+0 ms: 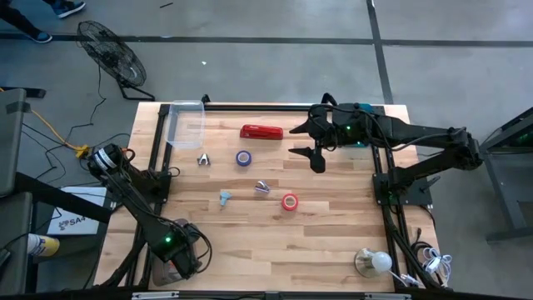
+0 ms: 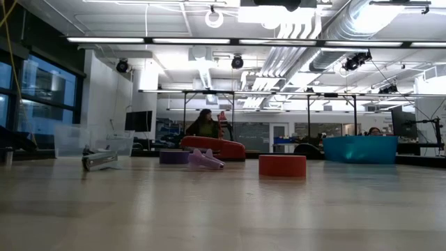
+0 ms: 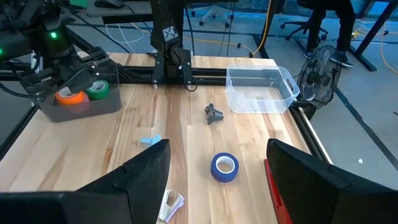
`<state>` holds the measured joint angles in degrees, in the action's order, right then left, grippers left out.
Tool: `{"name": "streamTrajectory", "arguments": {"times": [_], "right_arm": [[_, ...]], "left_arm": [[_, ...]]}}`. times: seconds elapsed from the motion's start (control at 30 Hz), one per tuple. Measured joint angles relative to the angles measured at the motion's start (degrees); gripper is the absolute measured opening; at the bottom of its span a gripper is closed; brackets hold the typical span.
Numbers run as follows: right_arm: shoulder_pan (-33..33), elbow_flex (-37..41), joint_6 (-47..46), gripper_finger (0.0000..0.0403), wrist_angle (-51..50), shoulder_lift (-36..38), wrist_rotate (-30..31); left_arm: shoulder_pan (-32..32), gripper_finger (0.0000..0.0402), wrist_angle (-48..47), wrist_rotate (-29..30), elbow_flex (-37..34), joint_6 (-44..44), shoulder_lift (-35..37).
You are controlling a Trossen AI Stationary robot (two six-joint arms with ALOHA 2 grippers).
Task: Pick and place Stapler, Stapler remover, tape
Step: Put the orange tape into the black bin, then put the red tape into the black bin
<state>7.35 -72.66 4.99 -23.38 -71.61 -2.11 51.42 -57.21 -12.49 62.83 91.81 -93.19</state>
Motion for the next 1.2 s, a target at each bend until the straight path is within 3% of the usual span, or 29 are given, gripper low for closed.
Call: {"name": "streamTrajectory", "arguments": {"times": [0.9,1.2], "right_arm": [[0.0,0.0,-0.02,0.0259,-0.3,0.0,-0.02],[-0.01,0.0,-0.02,0.0259,-1.33,0.0,-0.02]], "left_arm": [[0.0,0.0022,-0.78,-0.36,-0.02,0.0,0.0],[0.0,0.0109,-1.26,-2.55,-0.02,0.0,0.0]]}}
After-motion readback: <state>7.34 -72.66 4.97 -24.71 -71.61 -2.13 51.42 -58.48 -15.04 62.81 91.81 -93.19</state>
